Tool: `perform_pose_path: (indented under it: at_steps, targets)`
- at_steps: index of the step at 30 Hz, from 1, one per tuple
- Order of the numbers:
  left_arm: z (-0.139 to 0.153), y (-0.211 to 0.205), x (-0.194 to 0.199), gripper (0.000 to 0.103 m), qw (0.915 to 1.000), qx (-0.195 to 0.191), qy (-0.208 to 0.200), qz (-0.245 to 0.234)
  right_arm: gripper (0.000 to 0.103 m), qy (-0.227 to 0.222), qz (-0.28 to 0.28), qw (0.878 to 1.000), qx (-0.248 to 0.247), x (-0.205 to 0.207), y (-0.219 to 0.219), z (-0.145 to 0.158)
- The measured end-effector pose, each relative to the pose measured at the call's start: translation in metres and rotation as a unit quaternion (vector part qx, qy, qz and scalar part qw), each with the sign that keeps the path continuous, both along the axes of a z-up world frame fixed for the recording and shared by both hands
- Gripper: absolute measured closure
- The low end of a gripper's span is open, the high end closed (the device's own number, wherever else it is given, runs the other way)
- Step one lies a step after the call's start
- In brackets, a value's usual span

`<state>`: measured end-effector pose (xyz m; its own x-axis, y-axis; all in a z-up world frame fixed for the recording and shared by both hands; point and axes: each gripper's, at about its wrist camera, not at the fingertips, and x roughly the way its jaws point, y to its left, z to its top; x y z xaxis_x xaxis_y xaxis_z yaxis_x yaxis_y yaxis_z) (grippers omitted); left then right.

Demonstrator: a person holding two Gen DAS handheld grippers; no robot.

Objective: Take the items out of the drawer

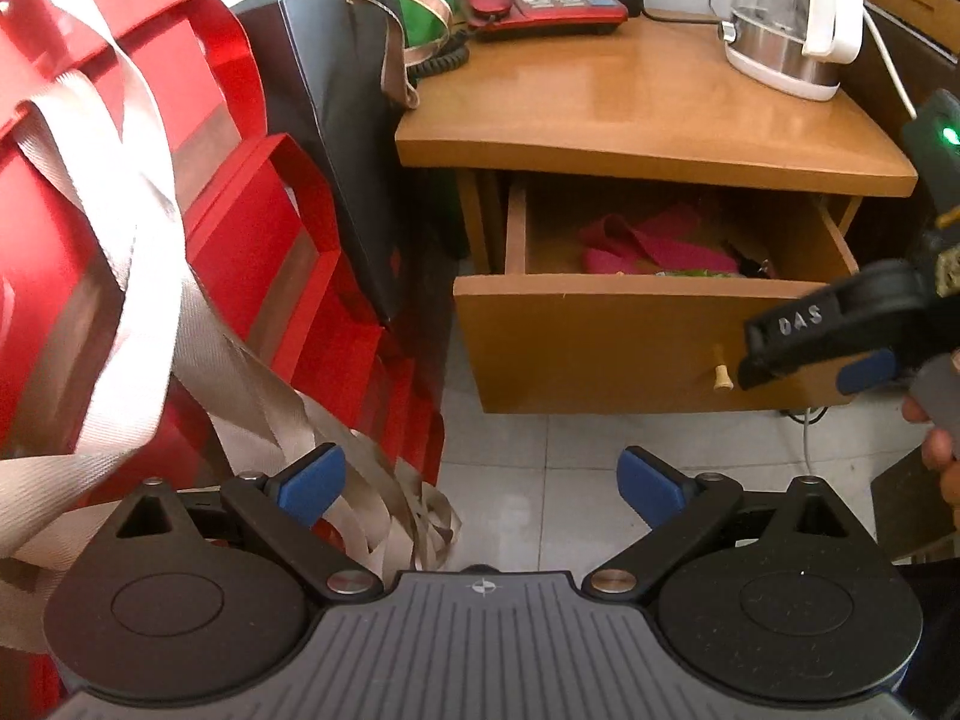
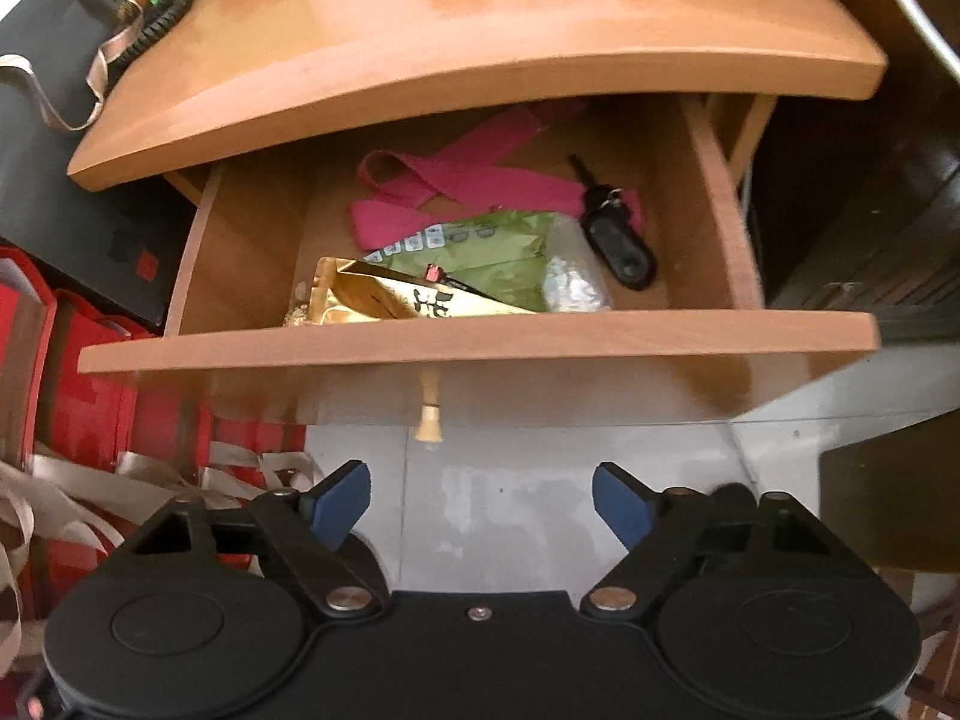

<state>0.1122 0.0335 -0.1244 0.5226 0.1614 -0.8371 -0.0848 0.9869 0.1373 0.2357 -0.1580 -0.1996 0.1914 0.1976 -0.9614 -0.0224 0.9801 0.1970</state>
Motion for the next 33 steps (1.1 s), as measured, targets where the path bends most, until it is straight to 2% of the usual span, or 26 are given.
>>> perform_pose_path:
  at_steps: [15,17,24,29,33]
  targets:
    - [-0.01,0.0,0.007,0.004,0.9999,-0.01,0.005,-0.005,0.044,0.014,0.004,1.0,0.015,0.024,0.018,-0.028]
    - [-0.01,0.0,0.007,0.004,0.9999,-0.01,0.005,-0.004,0.051,0.017,0.002,1.0,0.018,0.026,0.019,-0.031]
    - [-0.01,0.003,0.007,0.004,0.9999,-0.012,0.004,-0.002,0.064,0.03,-0.002,0.999,0.023,0.031,0.021,-0.042]
    - [-0.011,0.005,0.007,0.004,0.9999,-0.012,0.005,0.001,0.079,0.035,-0.008,0.999,0.021,0.03,0.025,-0.048]
    - [-0.012,0.006,0.007,0.004,0.9999,-0.012,0.006,0.004,0.083,0.035,-0.012,0.999,0.014,0.03,0.026,-0.052]
